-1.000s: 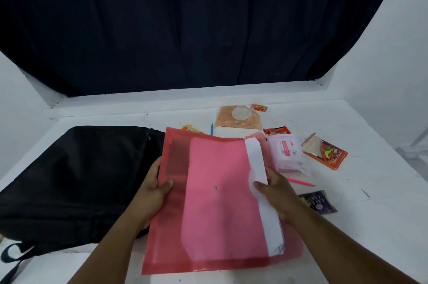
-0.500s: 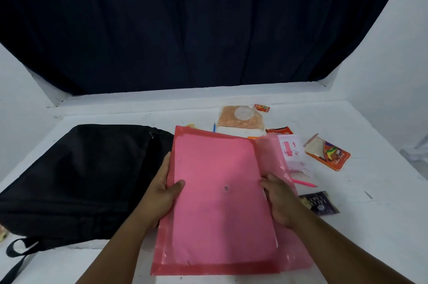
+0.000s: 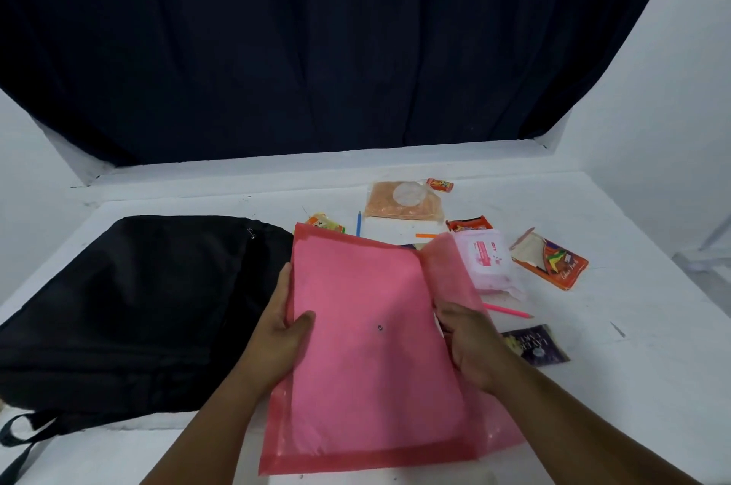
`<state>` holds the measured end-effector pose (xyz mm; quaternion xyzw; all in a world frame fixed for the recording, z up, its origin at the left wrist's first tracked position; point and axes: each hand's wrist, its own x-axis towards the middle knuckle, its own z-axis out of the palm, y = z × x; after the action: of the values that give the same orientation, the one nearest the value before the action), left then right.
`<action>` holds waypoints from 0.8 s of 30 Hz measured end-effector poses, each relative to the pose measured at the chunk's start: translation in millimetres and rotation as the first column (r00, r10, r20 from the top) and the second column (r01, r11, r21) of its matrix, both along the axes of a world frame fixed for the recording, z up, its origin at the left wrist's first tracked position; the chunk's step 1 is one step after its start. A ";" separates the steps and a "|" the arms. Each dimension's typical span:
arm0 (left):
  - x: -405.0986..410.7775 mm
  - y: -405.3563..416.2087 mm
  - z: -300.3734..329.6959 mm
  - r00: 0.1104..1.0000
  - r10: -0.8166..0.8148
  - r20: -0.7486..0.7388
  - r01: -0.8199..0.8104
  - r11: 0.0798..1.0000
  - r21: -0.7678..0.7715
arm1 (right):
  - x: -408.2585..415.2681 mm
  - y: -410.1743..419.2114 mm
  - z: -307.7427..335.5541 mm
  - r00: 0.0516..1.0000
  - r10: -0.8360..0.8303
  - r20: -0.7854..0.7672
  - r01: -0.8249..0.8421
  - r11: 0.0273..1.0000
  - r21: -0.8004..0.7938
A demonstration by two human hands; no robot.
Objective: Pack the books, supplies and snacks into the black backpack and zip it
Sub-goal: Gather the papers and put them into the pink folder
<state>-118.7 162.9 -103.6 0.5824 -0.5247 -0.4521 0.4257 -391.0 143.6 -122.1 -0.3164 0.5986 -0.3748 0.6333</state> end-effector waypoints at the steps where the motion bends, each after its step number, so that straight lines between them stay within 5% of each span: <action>1: -1.0 0.7 -0.4 1.000 0.013 -0.008 -0.013 1.000 -0.006 | -0.1 0.0 3.2 0.999 -0.006 0.047 0.006 1.000 0.002; 3: -1.6 1.1 -2.8 0.998 0.060 -0.026 -0.061 0.998 -0.010 | -2.9 1.3 4.8 0.999 0.022 0.029 -0.022 1.000 -0.013; 7: 2.8 2.0 -10.5 0.990 0.130 -0.061 -0.131 0.991 -0.002 | -8.2 7.9 0.1 0.953 0.102 -0.285 -0.117 0.992 -0.037; 16: 4.9 11.4 -16.7 0.995 0.086 -0.054 -0.085 0.996 0.027 | -11.2 21.9 13.5 0.915 0.156 -0.371 -0.193 0.979 -0.065; 21: 0.7 18.3 -24.4 1.000 0.005 -0.023 -0.005 0.999 0.034 | -15.6 35.4 3.7 0.746 -0.050 -0.664 -0.141 0.963 -0.231; 24: -9.3 24.1 -31.5 0.985 -0.033 0.167 0.036 0.999 -0.017 | -14.8 44.6 0.3 0.675 -0.004 -0.737 -0.168 0.973 -0.160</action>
<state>-128.0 187.0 -135.1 0.6048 -0.5730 -0.4037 0.3780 -405.8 188.1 -121.8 -0.5329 0.7429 -0.2499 0.3188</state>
